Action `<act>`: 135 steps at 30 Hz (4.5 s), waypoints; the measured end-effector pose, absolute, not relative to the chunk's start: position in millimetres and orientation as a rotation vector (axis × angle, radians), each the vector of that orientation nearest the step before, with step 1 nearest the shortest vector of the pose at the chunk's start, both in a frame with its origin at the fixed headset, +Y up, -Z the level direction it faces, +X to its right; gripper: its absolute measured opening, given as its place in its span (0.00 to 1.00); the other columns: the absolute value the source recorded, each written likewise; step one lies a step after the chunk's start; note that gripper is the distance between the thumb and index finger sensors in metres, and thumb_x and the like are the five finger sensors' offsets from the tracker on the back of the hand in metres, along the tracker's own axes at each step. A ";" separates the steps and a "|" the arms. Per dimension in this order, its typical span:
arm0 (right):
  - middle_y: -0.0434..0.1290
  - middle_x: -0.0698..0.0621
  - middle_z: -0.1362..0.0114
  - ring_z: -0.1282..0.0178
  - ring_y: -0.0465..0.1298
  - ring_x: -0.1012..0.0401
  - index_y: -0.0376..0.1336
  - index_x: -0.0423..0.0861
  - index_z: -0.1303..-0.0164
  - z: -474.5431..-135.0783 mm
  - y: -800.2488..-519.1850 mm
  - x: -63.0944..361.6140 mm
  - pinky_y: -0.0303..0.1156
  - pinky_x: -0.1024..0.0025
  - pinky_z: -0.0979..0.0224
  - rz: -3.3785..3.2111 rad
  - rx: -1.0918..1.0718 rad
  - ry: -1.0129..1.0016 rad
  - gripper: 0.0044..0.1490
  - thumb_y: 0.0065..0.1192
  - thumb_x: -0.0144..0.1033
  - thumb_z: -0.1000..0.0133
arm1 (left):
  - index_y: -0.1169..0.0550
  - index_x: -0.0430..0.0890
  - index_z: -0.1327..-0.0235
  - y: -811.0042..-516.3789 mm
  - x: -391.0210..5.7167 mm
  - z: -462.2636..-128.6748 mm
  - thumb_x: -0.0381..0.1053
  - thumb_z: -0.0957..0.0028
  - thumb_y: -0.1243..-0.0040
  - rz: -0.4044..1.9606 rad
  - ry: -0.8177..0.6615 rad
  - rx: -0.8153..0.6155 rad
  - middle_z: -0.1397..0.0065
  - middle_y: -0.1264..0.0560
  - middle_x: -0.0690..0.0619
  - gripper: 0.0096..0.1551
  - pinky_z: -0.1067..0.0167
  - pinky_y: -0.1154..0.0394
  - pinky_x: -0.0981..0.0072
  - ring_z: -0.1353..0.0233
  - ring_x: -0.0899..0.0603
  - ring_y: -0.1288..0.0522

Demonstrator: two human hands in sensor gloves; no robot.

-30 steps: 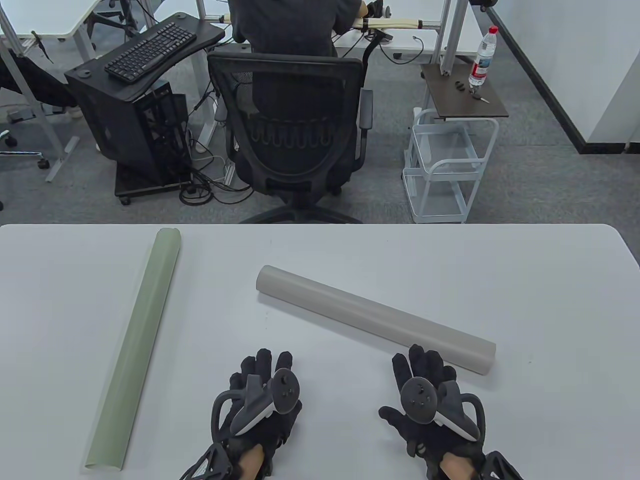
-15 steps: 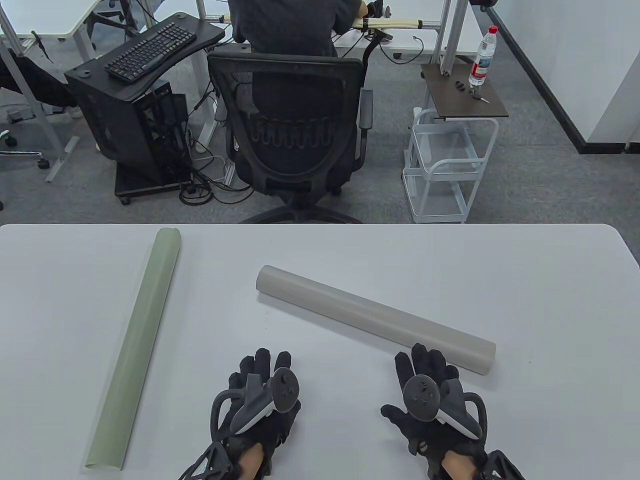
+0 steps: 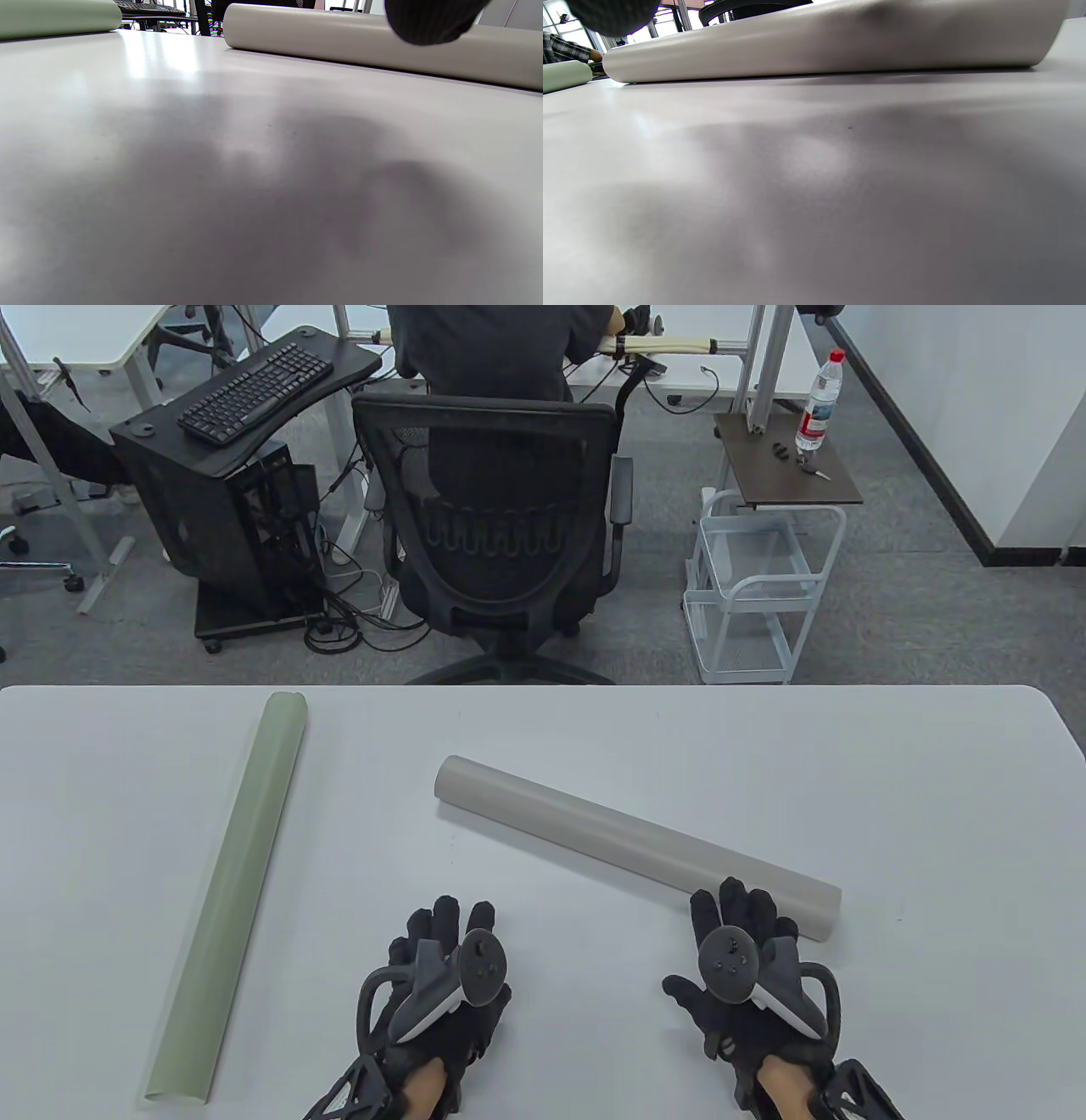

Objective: Unroll desk mats and stack together

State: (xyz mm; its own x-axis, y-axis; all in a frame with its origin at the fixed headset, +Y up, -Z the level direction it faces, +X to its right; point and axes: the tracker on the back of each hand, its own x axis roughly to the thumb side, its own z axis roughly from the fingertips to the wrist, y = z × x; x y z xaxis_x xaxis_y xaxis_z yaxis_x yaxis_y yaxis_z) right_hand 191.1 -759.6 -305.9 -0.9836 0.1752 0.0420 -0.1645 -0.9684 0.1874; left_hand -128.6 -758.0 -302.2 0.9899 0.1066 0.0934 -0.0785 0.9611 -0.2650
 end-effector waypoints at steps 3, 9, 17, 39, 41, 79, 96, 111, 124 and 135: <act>0.15 0.48 0.21 0.22 0.19 0.42 0.19 0.56 0.28 -314.8 -759.3 195.4 0.24 0.36 0.25 2.960 0.051 0.284 0.60 0.50 0.65 0.48 | 0.60 0.56 0.29 -756.9 -126.5 -300.0 0.65 0.56 0.46 0.099 -0.118 -0.264 0.19 0.66 0.41 0.52 0.28 0.55 0.28 0.20 0.26 0.59; 0.15 0.48 0.21 0.22 0.19 0.42 0.19 0.57 0.29 -347.2 -757.2 202.8 0.24 0.37 0.25 2.944 -0.075 0.413 0.61 0.52 0.64 0.49 | 0.60 0.56 0.29 -755.7 -124.8 -296.3 0.65 0.56 0.46 0.105 -0.140 -0.259 0.19 0.66 0.41 0.52 0.28 0.54 0.28 0.20 0.26 0.59; 0.17 0.48 0.20 0.21 0.22 0.41 0.16 0.58 0.34 -416.9 -756.7 200.8 0.26 0.37 0.23 2.975 -0.031 0.606 0.66 0.53 0.69 0.54 | 0.60 0.56 0.29 -755.7 -120.1 -294.7 0.65 0.56 0.46 0.113 -0.155 -0.283 0.19 0.66 0.41 0.52 0.29 0.54 0.29 0.20 0.26 0.58; 0.48 0.41 0.22 0.26 0.63 0.43 0.24 0.48 0.30 -448.5 -762.7 168.5 0.62 0.40 0.26 3.319 0.137 0.640 0.57 0.51 0.57 0.50 | 0.60 0.56 0.29 -749.1 -124.5 -295.1 0.65 0.56 0.46 0.118 -0.130 -0.273 0.19 0.66 0.41 0.52 0.28 0.54 0.29 0.20 0.26 0.58; 0.53 0.40 0.24 0.31 0.68 0.44 0.28 0.45 0.29 -449.9 -759.5 167.5 0.67 0.43 0.30 3.298 0.110 0.636 0.57 0.53 0.57 0.50 | 0.60 0.56 0.29 -749.0 -125.9 -295.3 0.65 0.56 0.46 0.128 -0.126 -0.277 0.19 0.67 0.40 0.52 0.29 0.54 0.29 0.20 0.26 0.58; 0.54 0.42 0.24 0.31 0.67 0.46 0.30 0.47 0.24 -343.0 -743.9 166.2 0.68 0.52 0.28 1.838 0.090 0.505 0.46 0.49 0.47 0.38 | 0.57 0.46 0.29 -696.9 -44.0 -339.4 0.61 0.50 0.48 1.041 -0.348 -0.381 0.17 0.54 0.41 0.48 0.27 0.40 0.40 0.21 0.32 0.44; 0.35 0.35 0.22 0.26 0.51 0.37 0.22 0.45 0.26 -311.3 -710.3 138.8 0.53 0.43 0.22 2.061 0.378 0.559 0.57 0.53 0.53 0.41 | 0.73 0.48 0.35 -762.0 -36.9 -372.3 0.74 0.57 0.33 1.679 -0.381 -0.712 0.17 0.53 0.42 0.74 0.31 0.33 0.33 0.23 0.33 0.36; 0.39 0.32 0.18 0.22 0.57 0.35 0.24 0.38 0.25 -351.0 -766.3 192.6 0.63 0.43 0.25 1.431 0.063 0.653 0.57 0.44 0.62 0.39 | 0.70 0.48 0.32 -755.3 -40.7 -371.2 0.58 0.47 0.33 1.819 -0.435 -0.747 0.19 0.48 0.42 0.64 0.34 0.24 0.42 0.29 0.38 0.27; 0.68 0.52 0.33 0.46 0.77 0.54 0.51 0.52 0.28 -372.8 -750.8 176.8 0.78 0.61 0.40 1.250 0.151 0.527 0.31 0.48 0.54 0.38 | 0.70 0.47 0.32 -755.0 -50.7 -369.0 0.57 0.47 0.34 1.678 -0.323 -0.688 0.19 0.48 0.42 0.64 0.35 0.24 0.43 0.30 0.39 0.26; 0.74 0.47 0.44 0.73 0.81 0.60 0.52 0.48 0.30 -376.2 -728.0 198.5 0.82 0.71 0.70 1.598 0.049 0.292 0.28 0.52 0.36 0.39 | 0.77 0.46 0.39 -769.5 -34.4 -361.1 0.52 0.48 0.54 2.148 -0.540 -0.797 0.19 0.63 0.37 0.54 0.29 0.39 0.29 0.21 0.29 0.44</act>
State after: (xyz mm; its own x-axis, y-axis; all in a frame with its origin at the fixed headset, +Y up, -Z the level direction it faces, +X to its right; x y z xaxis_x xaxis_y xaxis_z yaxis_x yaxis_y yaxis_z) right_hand 198.5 -728.0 -376.2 -0.0531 0.9875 -0.1483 -0.9761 -0.0200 0.2166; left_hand -34.4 -769.5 -361.1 -0.5102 0.7790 -0.3645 -0.5138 -0.6159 -0.5972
